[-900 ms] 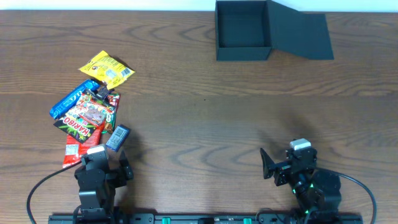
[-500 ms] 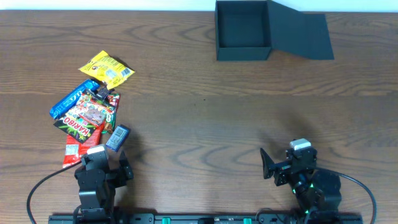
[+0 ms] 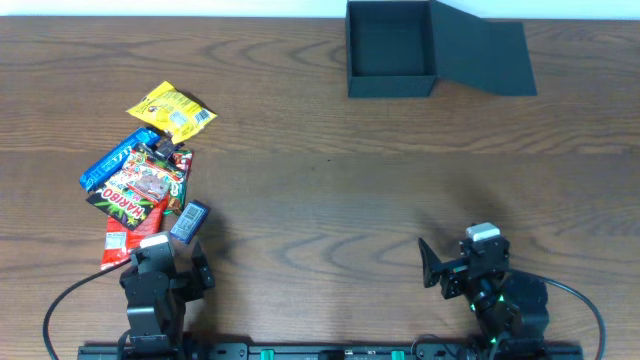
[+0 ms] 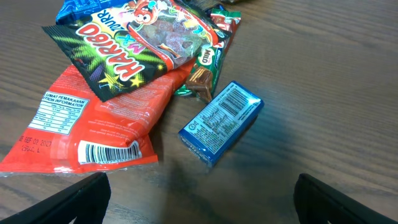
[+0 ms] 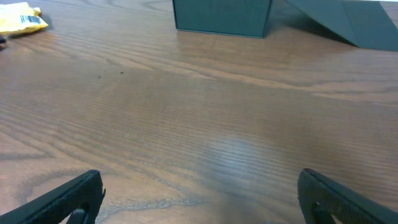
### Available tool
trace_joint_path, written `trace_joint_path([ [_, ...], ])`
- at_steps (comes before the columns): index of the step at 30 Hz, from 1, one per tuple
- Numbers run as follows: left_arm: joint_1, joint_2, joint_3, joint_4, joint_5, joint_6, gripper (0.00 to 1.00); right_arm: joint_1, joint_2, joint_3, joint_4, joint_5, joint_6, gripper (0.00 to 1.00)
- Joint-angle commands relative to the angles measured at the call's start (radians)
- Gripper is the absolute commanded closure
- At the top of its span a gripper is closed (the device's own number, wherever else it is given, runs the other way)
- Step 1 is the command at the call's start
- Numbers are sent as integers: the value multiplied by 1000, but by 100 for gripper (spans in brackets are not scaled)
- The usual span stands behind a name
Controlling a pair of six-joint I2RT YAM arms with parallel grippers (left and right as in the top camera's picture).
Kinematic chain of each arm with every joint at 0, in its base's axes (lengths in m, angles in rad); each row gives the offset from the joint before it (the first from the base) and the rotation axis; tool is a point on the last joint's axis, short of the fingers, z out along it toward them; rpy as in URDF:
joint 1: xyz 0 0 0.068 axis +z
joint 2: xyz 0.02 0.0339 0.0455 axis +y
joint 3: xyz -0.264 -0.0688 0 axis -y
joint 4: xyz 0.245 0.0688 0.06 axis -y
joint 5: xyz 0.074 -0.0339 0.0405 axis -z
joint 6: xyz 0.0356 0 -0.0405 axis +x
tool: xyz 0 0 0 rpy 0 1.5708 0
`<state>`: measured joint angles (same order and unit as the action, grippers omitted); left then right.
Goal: Pack container
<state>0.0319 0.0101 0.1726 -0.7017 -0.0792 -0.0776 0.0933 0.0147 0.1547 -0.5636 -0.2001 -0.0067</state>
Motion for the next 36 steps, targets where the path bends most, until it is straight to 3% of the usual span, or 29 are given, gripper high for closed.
trace_joint_path([
  [1,5,-6,-12,-4,-6,11,5,-10,-9,-5,0,13,17,1],
  [23,5,-6,-12,-4,-6,11,5,-10,-9,-5,18,-16,46,1],
  [26,5,-6,-12,-4,-6,11,5,-10,-9,-5,86,-76,218,1],
  [30,5,-6,-12,-4,-6,11,5,-10,-9,-5,152,-187,766,1],
  [36,5,-6,-12,-4,-6,11,5,-10,-9,-5,195,-178,1115,1],
])
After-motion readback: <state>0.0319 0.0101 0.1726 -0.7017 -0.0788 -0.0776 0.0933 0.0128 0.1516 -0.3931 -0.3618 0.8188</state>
